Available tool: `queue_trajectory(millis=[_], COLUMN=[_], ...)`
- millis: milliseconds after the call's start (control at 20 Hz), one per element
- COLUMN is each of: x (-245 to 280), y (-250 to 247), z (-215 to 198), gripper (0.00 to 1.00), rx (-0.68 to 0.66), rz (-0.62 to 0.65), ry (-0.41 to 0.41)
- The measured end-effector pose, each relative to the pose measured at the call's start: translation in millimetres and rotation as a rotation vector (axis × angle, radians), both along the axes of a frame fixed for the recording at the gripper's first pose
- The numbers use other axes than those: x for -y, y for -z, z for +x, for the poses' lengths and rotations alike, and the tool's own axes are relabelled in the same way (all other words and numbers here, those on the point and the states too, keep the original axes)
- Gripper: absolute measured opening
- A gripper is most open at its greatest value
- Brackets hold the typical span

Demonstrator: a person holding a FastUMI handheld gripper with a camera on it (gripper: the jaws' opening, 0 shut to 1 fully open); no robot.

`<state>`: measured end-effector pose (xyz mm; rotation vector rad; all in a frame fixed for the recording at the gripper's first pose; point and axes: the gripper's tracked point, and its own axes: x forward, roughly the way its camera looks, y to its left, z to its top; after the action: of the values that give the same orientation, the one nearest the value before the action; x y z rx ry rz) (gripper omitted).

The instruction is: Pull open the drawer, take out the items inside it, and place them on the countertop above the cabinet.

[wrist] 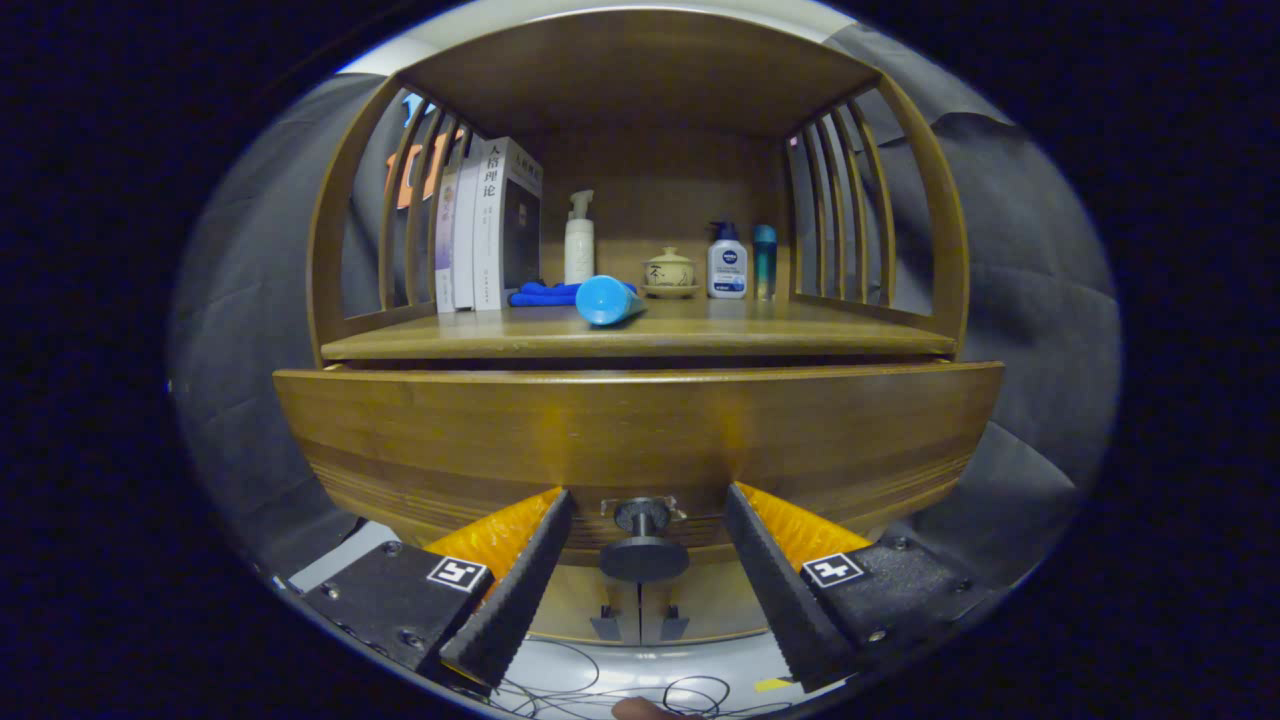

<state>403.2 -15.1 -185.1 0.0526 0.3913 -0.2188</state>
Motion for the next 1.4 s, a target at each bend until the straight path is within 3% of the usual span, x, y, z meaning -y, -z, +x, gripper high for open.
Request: queue_trajectory(millis=[350,550,850,1000,1400], x=[5,8,-1,-16,-20], y=[5,8,-40,-73,-151], z=[34,16,-58,-98,-207], gripper=[1.0,1.0,1.0,1.0,1.0], rx=[-0.041,-0.075,0.029,0.105,0.207], rz=[0.001,0.007,-0.087,-0.068,0.013], ry=[0.009,0.007,-0.089,-0.153,-0.214])
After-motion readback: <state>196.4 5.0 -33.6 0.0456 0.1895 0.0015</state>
